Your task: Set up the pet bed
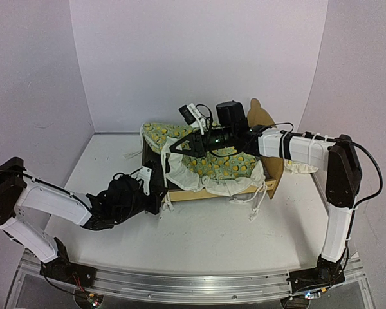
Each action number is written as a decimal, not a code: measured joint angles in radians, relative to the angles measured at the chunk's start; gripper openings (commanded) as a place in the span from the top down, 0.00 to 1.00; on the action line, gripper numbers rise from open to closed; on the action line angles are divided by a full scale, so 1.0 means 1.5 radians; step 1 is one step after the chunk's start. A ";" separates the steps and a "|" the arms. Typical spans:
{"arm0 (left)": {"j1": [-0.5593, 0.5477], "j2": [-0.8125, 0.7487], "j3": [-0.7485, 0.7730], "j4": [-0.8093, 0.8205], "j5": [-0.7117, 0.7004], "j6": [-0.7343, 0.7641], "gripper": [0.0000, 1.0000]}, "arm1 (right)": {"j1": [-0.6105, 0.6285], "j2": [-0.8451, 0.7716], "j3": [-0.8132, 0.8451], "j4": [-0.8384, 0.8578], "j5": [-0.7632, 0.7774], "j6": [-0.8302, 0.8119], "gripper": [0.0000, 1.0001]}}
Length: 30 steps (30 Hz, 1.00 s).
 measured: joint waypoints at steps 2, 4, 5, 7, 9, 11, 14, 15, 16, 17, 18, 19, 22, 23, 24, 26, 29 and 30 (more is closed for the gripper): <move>0.000 0.003 0.007 -0.004 0.000 0.006 0.88 | 0.000 0.000 0.000 0.000 0.000 0.000 1.00; 0.000 0.009 0.017 -0.005 -0.002 0.014 0.89 | 0.000 0.000 0.000 0.000 -0.001 0.000 1.00; 0.000 0.011 0.021 -0.006 -0.003 0.018 0.89 | 0.000 0.000 0.000 0.000 -0.002 0.000 1.00; 0.000 0.018 0.030 -0.009 -0.003 0.024 0.89 | 0.000 0.000 0.000 0.000 -0.002 0.000 1.00; 0.000 0.024 0.038 -0.013 -0.004 0.033 0.91 | 0.000 0.000 0.000 0.000 -0.002 0.000 1.00; 0.000 0.030 0.044 -0.015 -0.007 0.035 0.93 | 0.000 0.000 0.000 0.000 -0.003 0.000 1.00; 0.000 0.032 0.045 -0.019 -0.009 0.039 0.98 | 0.000 0.000 0.000 0.000 -0.003 0.000 1.00; 0.000 0.032 0.045 -0.020 -0.011 0.039 1.00 | 0.000 0.000 0.000 0.000 -0.003 0.000 1.00; 0.000 0.032 0.045 -0.023 -0.013 0.040 1.00 | 0.000 0.000 0.000 0.000 -0.003 0.000 1.00; 0.000 0.032 0.045 -0.026 -0.015 0.040 1.00 | 0.000 0.000 0.000 0.000 -0.003 0.000 1.00; 0.000 0.032 0.045 -0.030 -0.018 0.041 1.00 | 0.000 0.000 0.000 0.000 -0.003 0.000 1.00; 0.000 0.031 0.045 -0.033 -0.019 0.042 1.00 | 0.000 0.000 0.000 0.000 -0.003 0.000 1.00; 0.000 0.017 0.045 -0.057 -0.018 0.044 1.00 | 0.000 0.000 0.000 0.000 -0.002 0.000 1.00; 0.000 0.006 0.045 -0.070 -0.017 0.044 1.00 | 0.000 0.000 0.000 0.000 -0.002 0.000 1.00; 0.000 -0.009 0.045 -0.084 -0.014 0.043 1.00 | 0.000 0.000 0.000 0.000 -0.002 0.000 1.00; 0.000 -0.050 0.045 -0.117 -0.007 0.038 1.00 | 0.000 0.000 -0.001 0.000 -0.002 -0.001 1.00; 0.000 -0.107 0.053 -0.171 -0.002 0.033 1.00 | 0.000 0.000 -0.002 0.000 -0.002 -0.001 1.00; 0.000 -0.119 0.063 -0.194 -0.003 0.032 1.00 | 0.000 0.000 -0.002 0.000 -0.002 -0.001 1.00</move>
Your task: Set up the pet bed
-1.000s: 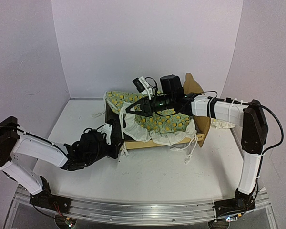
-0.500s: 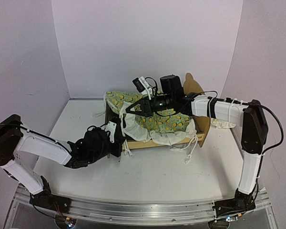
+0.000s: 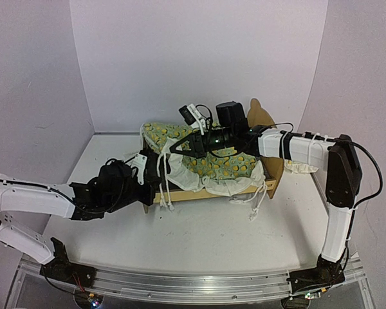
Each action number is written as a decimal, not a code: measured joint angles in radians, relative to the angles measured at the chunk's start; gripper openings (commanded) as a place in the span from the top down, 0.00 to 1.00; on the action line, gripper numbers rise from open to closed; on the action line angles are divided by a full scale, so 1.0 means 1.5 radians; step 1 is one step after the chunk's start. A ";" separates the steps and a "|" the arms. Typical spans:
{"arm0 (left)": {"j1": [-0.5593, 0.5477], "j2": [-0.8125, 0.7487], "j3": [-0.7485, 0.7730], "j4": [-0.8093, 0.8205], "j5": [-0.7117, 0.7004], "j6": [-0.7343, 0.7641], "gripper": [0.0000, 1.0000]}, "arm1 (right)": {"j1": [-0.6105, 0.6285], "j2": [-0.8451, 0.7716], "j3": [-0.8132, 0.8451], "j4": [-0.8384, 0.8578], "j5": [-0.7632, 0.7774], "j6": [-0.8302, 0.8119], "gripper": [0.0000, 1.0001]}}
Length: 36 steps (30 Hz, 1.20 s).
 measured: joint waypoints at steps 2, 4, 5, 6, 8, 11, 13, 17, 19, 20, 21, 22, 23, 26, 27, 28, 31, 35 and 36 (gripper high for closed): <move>0.002 -0.009 0.028 -0.045 -0.007 0.001 1.00 | 0.000 0.000 -0.001 0.000 0.000 0.000 1.00; 0.007 -0.009 0.057 -0.077 -0.016 0.002 1.00 | 0.000 0.000 -0.001 0.000 0.000 0.000 1.00; 0.011 -0.009 0.069 -0.086 -0.020 0.002 1.00 | 0.000 0.000 -0.001 0.000 0.000 0.000 1.00; 0.018 -0.009 0.079 -0.093 -0.022 0.002 1.00 | 0.000 0.000 -0.001 0.000 0.000 0.000 1.00; 0.036 -0.009 0.093 -0.100 -0.027 0.002 1.00 | 0.000 0.000 -0.002 0.000 0.000 0.000 1.00; 0.067 -0.005 0.110 -0.106 -0.029 0.004 1.00 | 0.000 0.000 -0.002 0.000 0.000 0.000 1.00; 0.084 0.000 0.119 -0.106 -0.027 0.008 1.00 | 0.000 0.000 -0.002 0.000 0.000 0.000 1.00; 0.097 0.008 0.136 -0.105 -0.020 0.020 1.00 | 0.000 0.000 -0.002 0.000 0.000 0.001 1.00; 0.097 0.008 0.136 -0.106 -0.013 0.023 1.00 | 0.000 0.000 -0.002 0.000 0.000 0.001 1.00; 0.097 0.008 0.136 -0.106 -0.009 0.022 1.00 | 0.000 0.000 -0.002 0.000 0.000 0.001 1.00; 0.098 0.009 0.136 -0.106 0.001 0.022 1.00 | 0.000 0.000 -0.002 0.000 0.000 0.001 1.00; 0.098 0.009 0.136 -0.106 0.008 0.019 1.00 | 0.000 0.000 -0.002 0.000 0.000 0.002 1.00; 0.099 0.010 0.136 -0.106 0.019 0.016 1.00 | 0.000 0.000 -0.002 0.000 0.000 0.003 1.00; 0.101 0.019 0.136 -0.107 0.045 -0.002 1.00 | 0.000 0.000 -0.002 0.000 0.000 0.003 1.00; 0.101 0.021 0.136 -0.110 0.052 -0.008 1.00 | 0.000 0.000 -0.002 0.000 0.000 0.003 1.00; 0.101 0.023 0.136 -0.114 0.057 -0.018 1.00 | 0.000 0.000 -0.002 0.000 0.000 0.003 1.00; 0.101 0.028 0.136 -0.119 0.074 -0.038 1.00 | 0.000 0.000 -0.002 0.000 0.000 0.003 1.00; 0.101 0.042 0.136 -0.122 0.085 -0.064 1.00 | 0.000 0.000 -0.002 0.000 0.000 0.003 1.00; 0.101 0.048 0.136 -0.125 0.091 -0.072 1.00 | 0.000 0.000 -0.002 0.000 0.000 0.003 1.00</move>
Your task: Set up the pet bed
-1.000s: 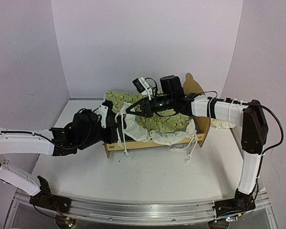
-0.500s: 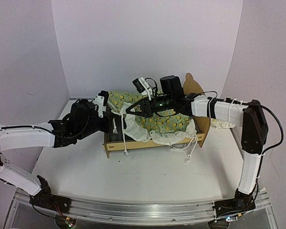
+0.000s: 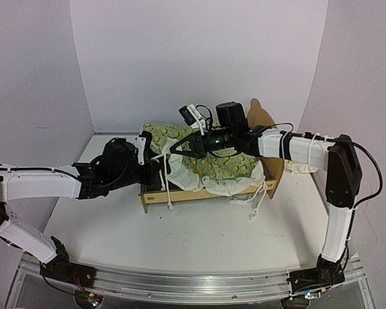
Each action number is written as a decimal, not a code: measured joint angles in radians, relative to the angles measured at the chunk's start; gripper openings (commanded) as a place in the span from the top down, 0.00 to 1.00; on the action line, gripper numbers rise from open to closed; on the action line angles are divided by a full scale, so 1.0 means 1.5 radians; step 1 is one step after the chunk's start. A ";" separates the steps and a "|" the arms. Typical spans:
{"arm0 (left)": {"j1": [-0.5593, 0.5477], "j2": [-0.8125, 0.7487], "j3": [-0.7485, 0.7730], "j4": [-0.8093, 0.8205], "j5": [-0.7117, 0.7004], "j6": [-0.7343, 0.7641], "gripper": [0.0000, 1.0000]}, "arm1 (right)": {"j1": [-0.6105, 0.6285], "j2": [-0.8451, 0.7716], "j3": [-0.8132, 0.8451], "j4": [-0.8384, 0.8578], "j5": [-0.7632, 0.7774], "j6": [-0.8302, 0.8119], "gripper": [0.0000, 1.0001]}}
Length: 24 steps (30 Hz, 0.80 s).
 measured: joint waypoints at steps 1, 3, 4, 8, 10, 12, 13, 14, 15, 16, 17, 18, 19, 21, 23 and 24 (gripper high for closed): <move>0.000 0.004 0.000 -0.004 0.004 -0.006 1.00 | 0.000 0.000 0.000 0.000 0.000 0.000 1.00; 0.000 0.011 0.000 -0.017 0.013 -0.021 1.00 | 0.000 0.000 0.000 0.000 0.000 0.000 1.00; 0.000 0.013 0.000 -0.025 0.017 -0.027 1.00 | 0.000 0.000 0.000 0.000 0.000 0.000 1.00; 0.000 0.023 0.006 -0.049 0.022 -0.051 1.00 | 0.000 0.000 0.000 0.000 0.000 0.000 1.00; 0.000 0.027 0.007 -0.057 0.023 -0.056 1.00 | 0.000 0.000 0.000 0.000 0.000 0.000 1.00; 0.000 0.033 0.007 -0.060 0.023 -0.058 1.00 | 0.000 0.000 0.000 0.000 0.000 0.000 1.00; 0.000 0.038 0.007 -0.061 0.023 -0.059 1.00 | 0.000 0.000 0.000 0.000 0.000 0.000 1.00; 0.000 0.046 0.008 -0.063 0.025 -0.058 1.00 | 0.000 0.000 0.000 0.000 0.000 0.000 1.00; 0.000 0.054 0.010 -0.064 0.030 -0.057 1.00 | 0.000 0.000 -0.001 0.000 0.000 0.000 1.00; 0.000 0.064 0.013 -0.069 0.034 -0.055 1.00 | 0.000 0.000 -0.001 0.000 0.000 0.000 1.00; 0.000 0.074 0.016 -0.073 0.037 -0.053 1.00 | 0.000 0.000 -0.001 0.000 0.000 0.000 1.00; 0.000 0.081 0.017 -0.075 0.040 -0.050 1.00 | 0.000 0.000 -0.001 0.000 0.000 0.000 1.00; 0.000 0.086 0.017 -0.079 0.042 -0.047 1.00 | 0.000 0.000 -0.001 0.000 0.000 0.000 1.00; 0.000 0.093 0.017 -0.087 0.051 -0.037 1.00 | 0.000 0.000 -0.001 0.000 0.000 0.000 1.00; 0.000 0.098 0.020 -0.099 0.057 -0.031 1.00 | 0.000 0.000 -0.001 0.000 0.000 0.000 1.00; 0.000 0.102 0.023 -0.106 0.058 -0.028 1.00 | 0.000 0.000 -0.001 0.000 0.000 0.001 1.00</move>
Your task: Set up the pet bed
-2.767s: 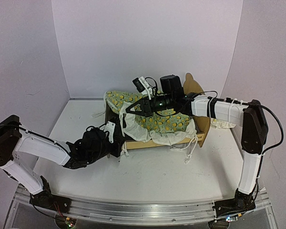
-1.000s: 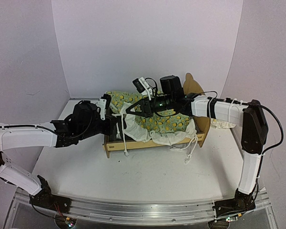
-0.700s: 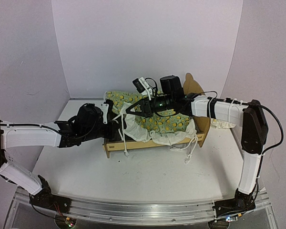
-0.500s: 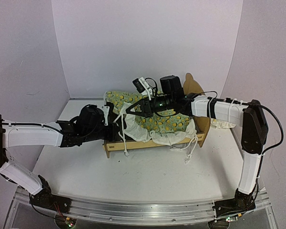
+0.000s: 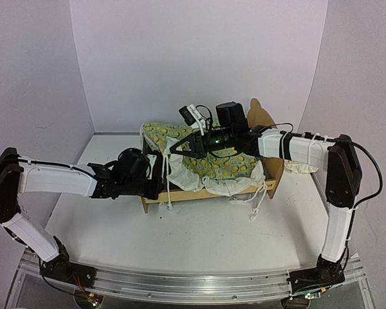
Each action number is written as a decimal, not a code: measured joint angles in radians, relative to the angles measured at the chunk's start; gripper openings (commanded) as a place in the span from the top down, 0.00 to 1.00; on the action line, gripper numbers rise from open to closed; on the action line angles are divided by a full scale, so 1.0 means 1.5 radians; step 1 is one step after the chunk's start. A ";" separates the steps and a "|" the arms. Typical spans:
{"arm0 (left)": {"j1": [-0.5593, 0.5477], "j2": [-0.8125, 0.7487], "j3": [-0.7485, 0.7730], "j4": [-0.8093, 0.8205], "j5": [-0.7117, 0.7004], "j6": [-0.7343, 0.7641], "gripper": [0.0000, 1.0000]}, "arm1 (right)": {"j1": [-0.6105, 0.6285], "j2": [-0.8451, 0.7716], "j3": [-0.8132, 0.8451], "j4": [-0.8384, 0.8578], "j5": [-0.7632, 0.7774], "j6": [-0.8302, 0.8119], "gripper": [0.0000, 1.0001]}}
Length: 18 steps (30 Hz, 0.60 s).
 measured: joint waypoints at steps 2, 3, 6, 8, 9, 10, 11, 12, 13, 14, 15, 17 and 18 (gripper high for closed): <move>0.000 0.007 0.005 -0.008 0.005 0.006 1.00 | 0.000 0.000 0.000 0.000 0.000 0.002 1.00; 0.000 0.010 0.007 -0.009 0.005 0.009 1.00 | 0.000 0.000 0.000 0.000 0.000 0.002 1.00; 0.002 0.015 0.020 -0.027 0.004 0.013 0.83 | 0.000 0.000 0.000 0.000 0.000 0.004 1.00; 0.003 0.015 0.027 -0.042 0.003 0.016 0.67 | 0.000 0.000 0.000 0.000 -0.002 0.004 1.00; 0.003 0.013 0.028 -0.047 0.001 0.016 0.61 | 0.000 0.000 0.000 0.000 -0.002 0.004 1.00; 0.003 0.010 0.028 -0.053 -0.001 0.020 0.55 | 0.001 0.000 0.000 0.001 -0.003 0.004 1.00; 0.003 0.004 0.027 -0.062 -0.004 0.018 0.51 | 0.002 0.000 0.000 0.001 -0.003 0.004 1.00; 0.003 -0.009 0.024 -0.068 -0.008 0.018 0.46 | 0.003 0.000 0.000 0.001 -0.003 0.004 1.00; 0.004 -0.026 0.018 -0.073 -0.009 0.018 0.43 | 0.005 0.000 0.000 0.001 -0.003 0.004 1.00; 0.005 -0.049 0.011 -0.081 -0.013 0.017 0.40 | 0.006 0.000 0.000 0.001 -0.003 0.003 1.00; 0.007 -0.074 0.004 -0.088 -0.018 0.017 0.36 | 0.009 0.000 0.000 0.000 -0.003 0.003 1.00; 0.011 -0.128 -0.009 -0.104 -0.027 0.015 0.31 | 0.016 0.001 0.000 0.000 -0.003 0.001 1.00; 0.015 -0.149 -0.013 -0.110 -0.029 0.014 0.30 | 0.019 0.002 0.000 0.001 -0.003 0.001 1.00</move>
